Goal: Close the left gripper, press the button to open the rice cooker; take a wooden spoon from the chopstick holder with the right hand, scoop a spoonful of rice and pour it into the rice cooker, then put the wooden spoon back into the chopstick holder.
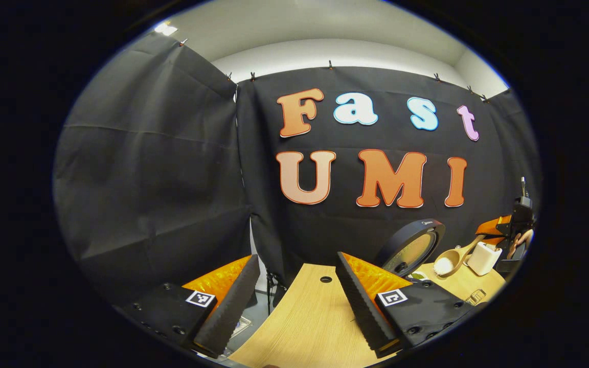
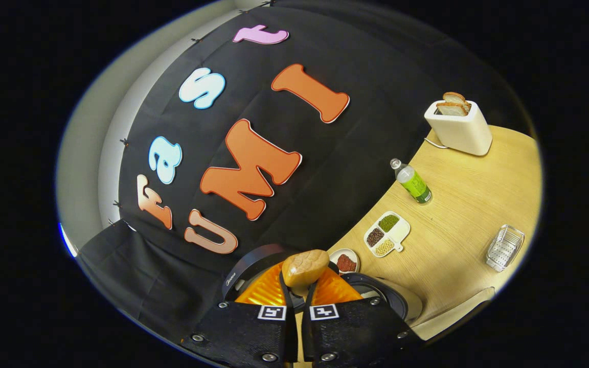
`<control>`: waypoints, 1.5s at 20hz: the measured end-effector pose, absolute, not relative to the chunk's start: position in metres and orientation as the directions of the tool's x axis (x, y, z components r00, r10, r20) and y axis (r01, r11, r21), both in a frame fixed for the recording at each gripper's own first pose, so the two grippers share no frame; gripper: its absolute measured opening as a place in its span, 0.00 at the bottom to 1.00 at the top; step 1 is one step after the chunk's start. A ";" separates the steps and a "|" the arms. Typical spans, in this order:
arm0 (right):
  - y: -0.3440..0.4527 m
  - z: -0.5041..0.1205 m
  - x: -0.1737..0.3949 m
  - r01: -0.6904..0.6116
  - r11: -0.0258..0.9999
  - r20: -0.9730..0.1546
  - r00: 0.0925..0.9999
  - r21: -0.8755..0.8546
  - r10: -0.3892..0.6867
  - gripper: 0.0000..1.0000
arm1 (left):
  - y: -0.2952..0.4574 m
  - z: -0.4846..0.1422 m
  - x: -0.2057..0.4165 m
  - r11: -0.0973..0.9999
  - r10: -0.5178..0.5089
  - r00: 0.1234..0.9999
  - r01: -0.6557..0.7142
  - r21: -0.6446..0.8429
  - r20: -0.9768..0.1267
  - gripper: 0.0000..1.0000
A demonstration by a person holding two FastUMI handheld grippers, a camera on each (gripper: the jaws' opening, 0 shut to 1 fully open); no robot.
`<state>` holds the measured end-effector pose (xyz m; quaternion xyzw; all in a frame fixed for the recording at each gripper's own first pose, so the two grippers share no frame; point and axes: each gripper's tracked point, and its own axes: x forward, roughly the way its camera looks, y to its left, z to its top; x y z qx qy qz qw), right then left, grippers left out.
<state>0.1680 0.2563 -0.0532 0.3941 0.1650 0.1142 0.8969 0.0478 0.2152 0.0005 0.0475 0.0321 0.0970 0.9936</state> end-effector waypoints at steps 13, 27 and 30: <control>0.262 -0.049 0.169 -0.118 0.750 -0.194 0.929 0.651 0.315 0.02 | 0.222 -0.003 0.048 0.976 0.203 0.978 -0.198 0.093 -0.055 0.99; 0.280 -0.029 0.165 -0.226 0.856 -0.145 0.935 0.466 0.325 0.02 | 0.226 -0.007 0.047 0.973 0.217 0.974 -0.211 0.096 -0.058 1.00; 0.290 -0.024 0.162 -0.264 0.866 -0.130 0.929 0.425 0.347 0.02 | 0.226 -0.007 0.045 0.971 0.223 0.973 -0.217 0.100 -0.053 1.00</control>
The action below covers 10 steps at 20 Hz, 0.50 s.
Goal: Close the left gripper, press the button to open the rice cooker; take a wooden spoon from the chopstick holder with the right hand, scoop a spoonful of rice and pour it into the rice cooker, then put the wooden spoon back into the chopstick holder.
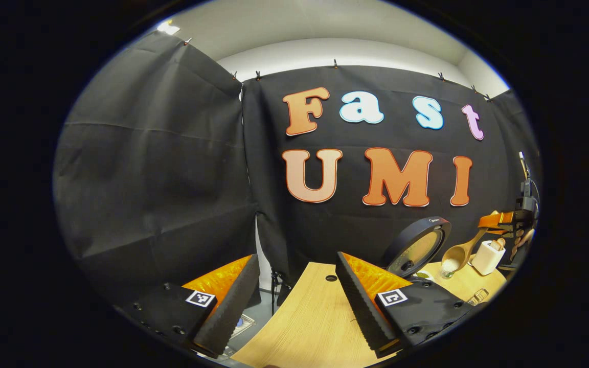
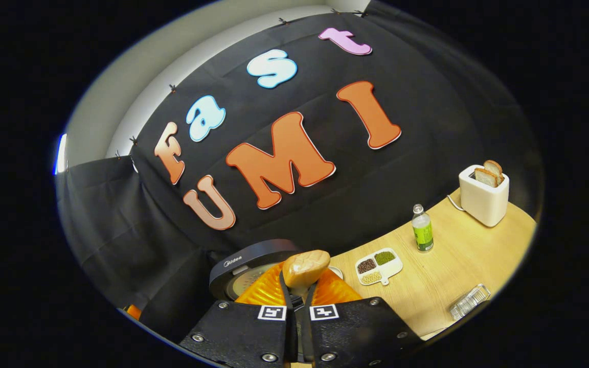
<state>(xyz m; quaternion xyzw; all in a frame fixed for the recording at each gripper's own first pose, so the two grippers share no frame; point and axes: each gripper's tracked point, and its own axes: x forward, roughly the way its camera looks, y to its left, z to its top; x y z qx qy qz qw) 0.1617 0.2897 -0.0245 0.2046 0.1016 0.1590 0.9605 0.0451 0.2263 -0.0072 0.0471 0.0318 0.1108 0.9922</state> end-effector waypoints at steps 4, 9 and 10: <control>0.293 -0.021 0.161 -0.305 0.878 -0.115 0.922 0.370 0.369 0.02 | 0.227 -0.008 0.045 0.971 0.225 0.973 -0.219 0.099 -0.057 1.00; 0.295 -0.019 0.158 -0.360 0.890 -0.093 0.913 0.281 0.398 0.02 | 0.228 -0.007 0.043 0.969 0.232 0.971 -0.226 0.098 -0.053 1.00; 0.295 -0.019 0.158 -0.370 0.893 -0.089 0.911 0.256 0.403 0.02 | 0.229 -0.007 0.042 0.969 0.233 0.971 -0.227 0.097 -0.055 1.00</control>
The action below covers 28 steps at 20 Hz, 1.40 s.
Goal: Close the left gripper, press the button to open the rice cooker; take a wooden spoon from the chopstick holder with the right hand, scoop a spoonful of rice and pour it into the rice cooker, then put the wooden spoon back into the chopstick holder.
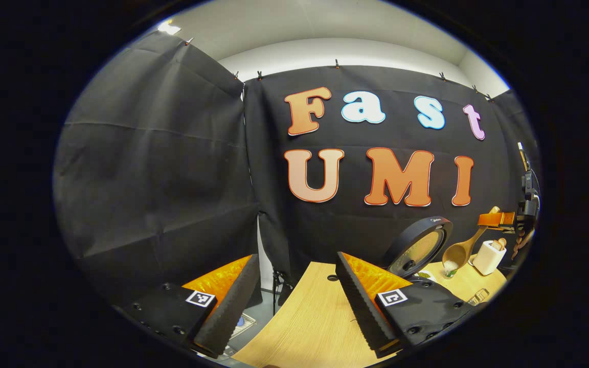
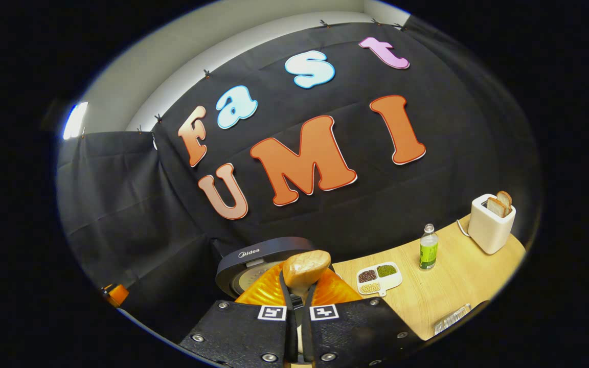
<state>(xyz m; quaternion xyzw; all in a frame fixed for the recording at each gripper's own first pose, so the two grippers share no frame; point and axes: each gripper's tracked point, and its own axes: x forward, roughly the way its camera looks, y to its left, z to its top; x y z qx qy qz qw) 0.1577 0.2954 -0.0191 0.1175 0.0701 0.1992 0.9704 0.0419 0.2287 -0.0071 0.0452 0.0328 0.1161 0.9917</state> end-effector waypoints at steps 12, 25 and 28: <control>0.308 -0.031 0.142 -0.466 0.883 -0.082 0.880 0.052 0.469 0.02 | 0.227 -0.016 0.034 0.967 0.239 0.968 -0.229 0.115 -0.075 1.00; 0.300 -0.044 0.130 -0.496 0.865 -0.112 0.858 0.071 0.501 0.02 | 0.222 -0.011 0.021 0.967 0.236 0.969 -0.227 0.113 -0.075 0.99; 0.274 -0.040 0.128 -0.468 0.872 -0.103 0.869 0.143 0.484 0.03 | 0.219 -0.008 0.018 0.966 0.238 0.969 -0.229 0.119 -0.066 1.00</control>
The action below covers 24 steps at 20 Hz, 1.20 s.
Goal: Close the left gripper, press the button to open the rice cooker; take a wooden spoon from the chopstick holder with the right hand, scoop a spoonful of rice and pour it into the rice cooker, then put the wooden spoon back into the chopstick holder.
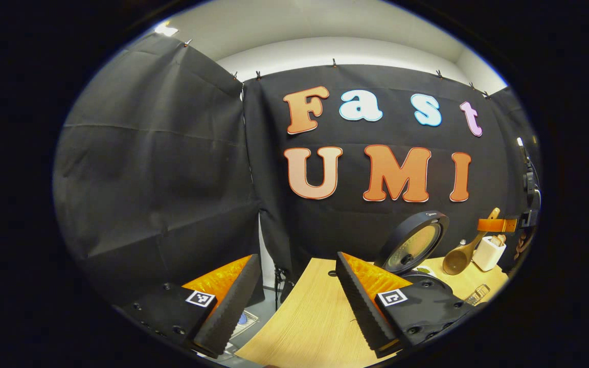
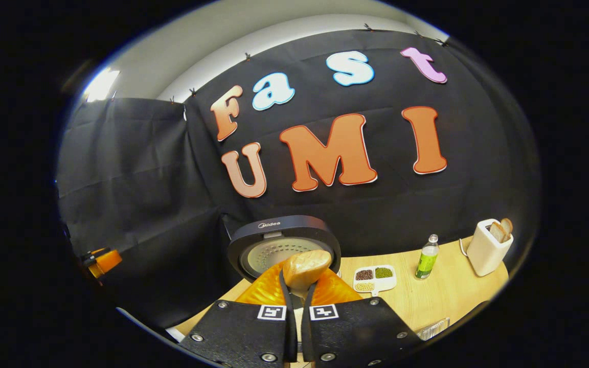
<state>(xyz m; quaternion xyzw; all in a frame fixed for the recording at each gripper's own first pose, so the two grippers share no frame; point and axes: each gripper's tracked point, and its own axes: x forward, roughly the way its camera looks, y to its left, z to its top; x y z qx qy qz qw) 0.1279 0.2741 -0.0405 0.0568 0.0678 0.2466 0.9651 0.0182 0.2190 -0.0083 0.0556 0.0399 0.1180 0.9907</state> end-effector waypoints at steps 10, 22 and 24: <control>0.129 -0.056 0.118 -0.222 0.957 -0.119 0.962 0.186 0.246 0.03 | 0.186 -0.008 0.028 0.976 0.192 0.980 -0.184 0.116 -0.061 0.99; 0.022 -0.151 0.119 -0.051 0.968 -0.267 0.956 0.247 0.118 0.03 | 0.140 -0.010 0.019 0.982 0.165 0.983 -0.156 0.105 -0.078 0.99; 0.017 -0.172 0.123 -0.050 0.968 -0.304 0.944 0.247 0.126 0.03 | 0.135 -0.012 0.016 0.981 0.174 0.981 -0.165 0.105 -0.082 0.99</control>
